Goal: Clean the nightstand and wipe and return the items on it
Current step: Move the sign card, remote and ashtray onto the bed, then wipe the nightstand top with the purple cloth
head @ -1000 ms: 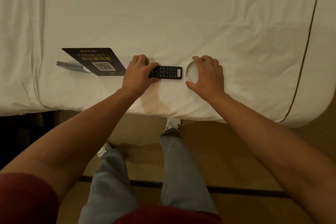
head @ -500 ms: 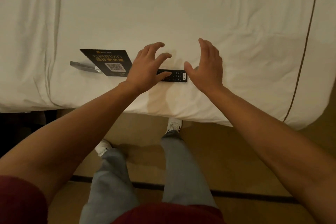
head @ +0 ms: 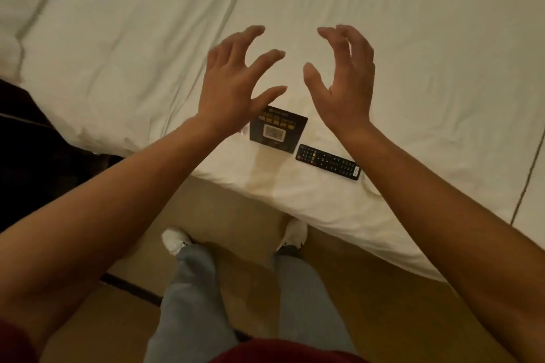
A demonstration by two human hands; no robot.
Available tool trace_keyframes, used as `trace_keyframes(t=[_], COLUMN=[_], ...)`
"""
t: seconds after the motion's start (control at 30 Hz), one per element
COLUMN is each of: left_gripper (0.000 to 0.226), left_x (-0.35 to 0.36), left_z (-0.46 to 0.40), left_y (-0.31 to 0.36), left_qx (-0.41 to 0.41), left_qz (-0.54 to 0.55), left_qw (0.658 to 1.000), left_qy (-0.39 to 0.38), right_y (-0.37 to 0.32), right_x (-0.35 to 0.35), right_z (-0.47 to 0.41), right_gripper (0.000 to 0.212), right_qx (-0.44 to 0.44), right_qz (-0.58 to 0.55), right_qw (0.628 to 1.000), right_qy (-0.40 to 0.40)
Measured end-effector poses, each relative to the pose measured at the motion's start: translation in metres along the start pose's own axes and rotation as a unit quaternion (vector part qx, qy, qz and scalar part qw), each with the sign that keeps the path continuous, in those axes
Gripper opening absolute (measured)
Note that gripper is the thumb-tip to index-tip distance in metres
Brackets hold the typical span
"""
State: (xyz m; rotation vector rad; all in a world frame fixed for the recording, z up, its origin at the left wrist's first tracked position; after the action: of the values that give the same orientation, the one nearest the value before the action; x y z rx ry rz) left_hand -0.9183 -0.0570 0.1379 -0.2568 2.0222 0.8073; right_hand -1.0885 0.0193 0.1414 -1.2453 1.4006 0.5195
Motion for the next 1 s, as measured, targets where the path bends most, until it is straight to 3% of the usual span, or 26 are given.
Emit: trace_keyframes(t=[0.3,0.63,1.0], left_gripper=[0.056,0.056,0.054], left_x=[-0.127,-0.286,-0.397], left_z=[0.096,0.229,0.407], left_y=[-0.192,-0.383,-0.515], left_qx=[-0.143,-0.245,-0.412], left_qz=[-0.094,-0.126,-0.163], left_qw=[0.98,0.952,0.884], left_qy=[0.1,0.137,0.151], right_y=[-0.188,-0.454,-0.678], right_x=[0.086,0.188,0.276], right_z=[-0.013,-0.009,0.019], right_gripper=[0.057,0.064,0.067], right_qx=[-0.1,-0.19,-0.305], right_qz=[-0.022,-0.037,-0.067], right_qw=[0.994,0.977,0.941], right_qy=[-0.038,-0.085,-0.132])
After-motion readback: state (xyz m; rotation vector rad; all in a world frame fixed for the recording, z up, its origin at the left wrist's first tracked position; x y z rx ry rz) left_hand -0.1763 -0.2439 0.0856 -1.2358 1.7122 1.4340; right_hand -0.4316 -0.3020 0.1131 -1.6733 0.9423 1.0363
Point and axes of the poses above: each hand's wrist, its own z-axis away from the middle knuckle, its own x-axis out of the palm, y = z × x, the point moved 7 cm from there along -z, towards the middle knuckle, and after that the axes turned 15 degrees about z, right-handed, at the moved point
